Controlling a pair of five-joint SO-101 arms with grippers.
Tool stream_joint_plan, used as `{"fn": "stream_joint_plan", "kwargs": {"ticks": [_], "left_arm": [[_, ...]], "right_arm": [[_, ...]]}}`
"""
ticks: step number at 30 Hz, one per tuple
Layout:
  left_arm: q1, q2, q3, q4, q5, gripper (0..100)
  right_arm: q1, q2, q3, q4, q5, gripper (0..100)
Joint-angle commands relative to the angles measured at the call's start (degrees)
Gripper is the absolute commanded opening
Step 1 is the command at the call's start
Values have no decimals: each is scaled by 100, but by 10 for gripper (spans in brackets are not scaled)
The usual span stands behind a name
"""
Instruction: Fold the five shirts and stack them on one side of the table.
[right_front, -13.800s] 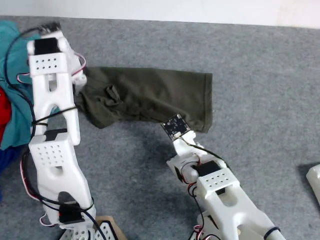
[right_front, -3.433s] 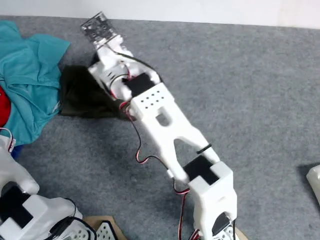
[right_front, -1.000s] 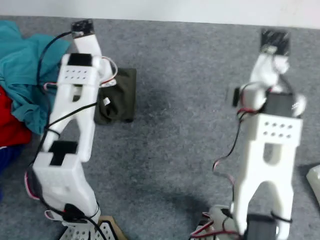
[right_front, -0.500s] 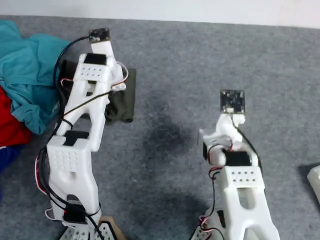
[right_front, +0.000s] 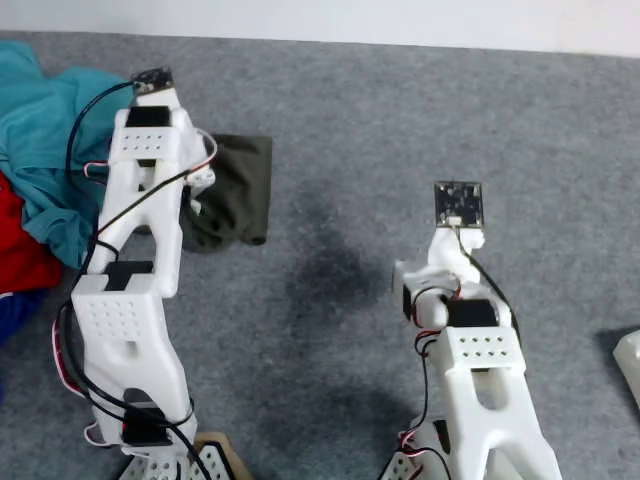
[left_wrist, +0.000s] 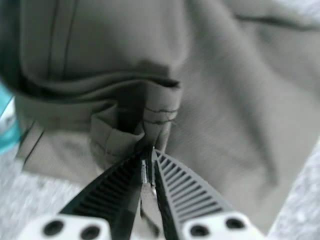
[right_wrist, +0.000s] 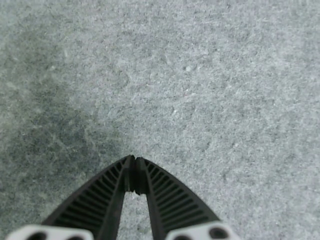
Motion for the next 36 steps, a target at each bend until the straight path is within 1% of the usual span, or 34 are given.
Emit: {"fn": "stream_joint_plan", "kwargs": {"ticks": [1, 10, 15, 18, 22, 24, 26, 28, 30, 32, 36], "left_arm": [[-180, -189, -92, 721, -18, 6], [-778, -875, -40, 1591, -18, 6], [-1305, -892, -31, 1662, -26, 6], [-1525, -919, 233, 1618, -44, 6], [-1569, -945, 532, 1609, -53, 6], [-1569, -954, 532, 1609, -53, 6], [-1569, -963, 426, 1618, -18, 6], [-1569, -1015, 224, 1653, -9, 6], [-1569, -1209, 110, 1662, 0, 6], [-1569, -1516, 92, 1662, 0, 6], [-1578, -2220, 259, 1662, 0, 6]], "right_arm": [[-48, 31, -31, -101, -53, 6], [-48, 40, -31, -101, -53, 6], [-48, 48, -31, -101, -53, 6], [-48, 48, -31, -101, -53, 6], [-48, 48, -31, -119, -97, 6], [-75, 48, -22, -330, -97, 9], [-242, 57, 4, -505, -97, 16], [-462, 57, -31, -523, -114, 55], [-664, 57, -48, -549, -396, 91], [-822, 66, -259, -541, -730, 105], [-1042, 75, -725, -549, -835, 106]]}}
